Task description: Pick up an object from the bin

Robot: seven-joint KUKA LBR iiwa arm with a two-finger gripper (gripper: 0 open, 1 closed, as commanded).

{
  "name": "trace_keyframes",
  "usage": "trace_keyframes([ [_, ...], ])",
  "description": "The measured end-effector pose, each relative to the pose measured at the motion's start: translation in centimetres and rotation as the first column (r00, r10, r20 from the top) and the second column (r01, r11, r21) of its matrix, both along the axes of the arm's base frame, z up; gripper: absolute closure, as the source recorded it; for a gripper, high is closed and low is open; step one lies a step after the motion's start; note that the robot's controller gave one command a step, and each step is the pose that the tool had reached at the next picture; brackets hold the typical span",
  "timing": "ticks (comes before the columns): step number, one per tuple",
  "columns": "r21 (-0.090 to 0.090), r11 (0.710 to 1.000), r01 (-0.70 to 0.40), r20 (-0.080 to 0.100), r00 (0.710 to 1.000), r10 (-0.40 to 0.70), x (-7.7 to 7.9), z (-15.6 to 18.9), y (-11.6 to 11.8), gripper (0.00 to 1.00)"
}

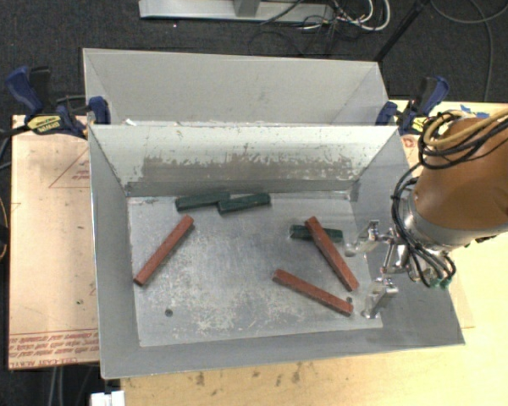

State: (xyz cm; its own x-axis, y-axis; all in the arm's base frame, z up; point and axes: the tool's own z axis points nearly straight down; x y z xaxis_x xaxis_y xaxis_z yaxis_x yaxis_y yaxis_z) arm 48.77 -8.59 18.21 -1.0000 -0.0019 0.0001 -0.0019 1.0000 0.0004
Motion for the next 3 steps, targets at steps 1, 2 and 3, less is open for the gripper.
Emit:
trace_keyframes([
  [1,0.0,1.0,0.0,0.0,1.0,0.0,0.0,0.0,0.0,0.0],
  [2,-0.001,1.0,0.015,0.012,1.0,-0.015,0.7,-10.6,0.5,1.0],
  [3,-0.001,1.0,0.014,0.012,1.0,-0.014,0.7,-10.6,0.5,1.0],
])
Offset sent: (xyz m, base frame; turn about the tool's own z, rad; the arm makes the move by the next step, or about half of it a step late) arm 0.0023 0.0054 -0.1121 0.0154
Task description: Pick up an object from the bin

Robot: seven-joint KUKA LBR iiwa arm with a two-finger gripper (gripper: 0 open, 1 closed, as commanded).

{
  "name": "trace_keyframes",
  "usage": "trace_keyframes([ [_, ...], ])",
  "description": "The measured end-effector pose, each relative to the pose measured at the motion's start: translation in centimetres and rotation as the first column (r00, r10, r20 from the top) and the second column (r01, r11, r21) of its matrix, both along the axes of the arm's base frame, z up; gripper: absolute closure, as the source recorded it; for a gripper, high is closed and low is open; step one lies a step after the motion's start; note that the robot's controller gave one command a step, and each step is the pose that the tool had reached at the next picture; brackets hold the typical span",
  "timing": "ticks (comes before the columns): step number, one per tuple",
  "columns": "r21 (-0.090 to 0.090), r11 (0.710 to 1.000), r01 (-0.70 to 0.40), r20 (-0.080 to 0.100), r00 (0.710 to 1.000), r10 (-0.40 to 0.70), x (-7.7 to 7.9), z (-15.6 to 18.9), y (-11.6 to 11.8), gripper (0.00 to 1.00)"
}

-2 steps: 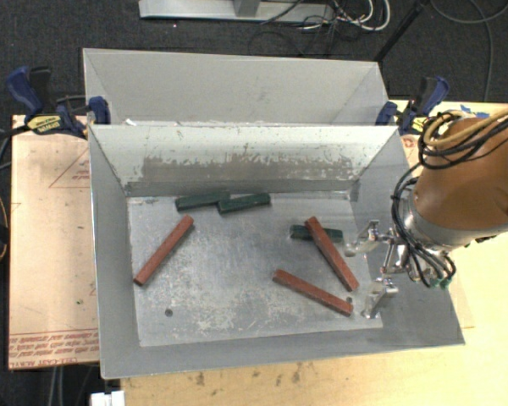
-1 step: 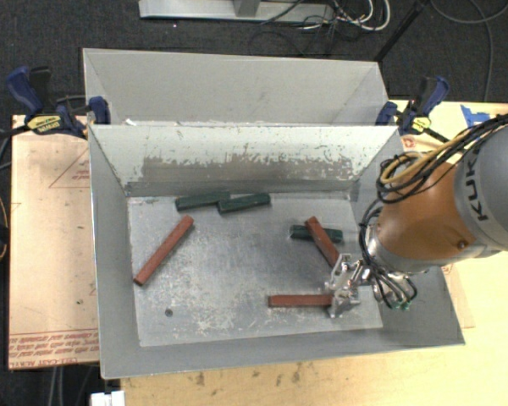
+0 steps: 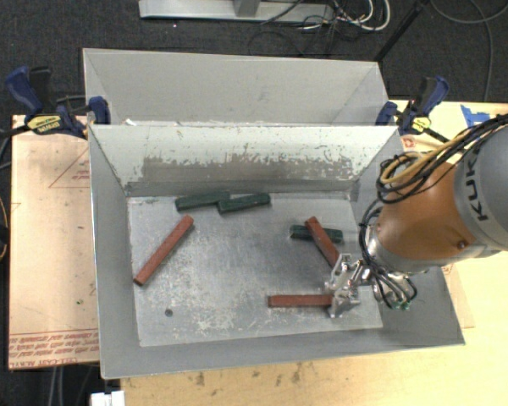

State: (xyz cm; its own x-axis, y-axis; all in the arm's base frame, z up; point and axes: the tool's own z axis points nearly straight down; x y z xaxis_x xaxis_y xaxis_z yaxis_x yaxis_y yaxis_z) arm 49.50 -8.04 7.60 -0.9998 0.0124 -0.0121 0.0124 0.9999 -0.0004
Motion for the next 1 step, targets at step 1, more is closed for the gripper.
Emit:
trace_keyframes([
  [1,-0.001,0.998,-0.067,-0.005,0.998,0.067,-0.08,16.51,-1.34,1.0],
])
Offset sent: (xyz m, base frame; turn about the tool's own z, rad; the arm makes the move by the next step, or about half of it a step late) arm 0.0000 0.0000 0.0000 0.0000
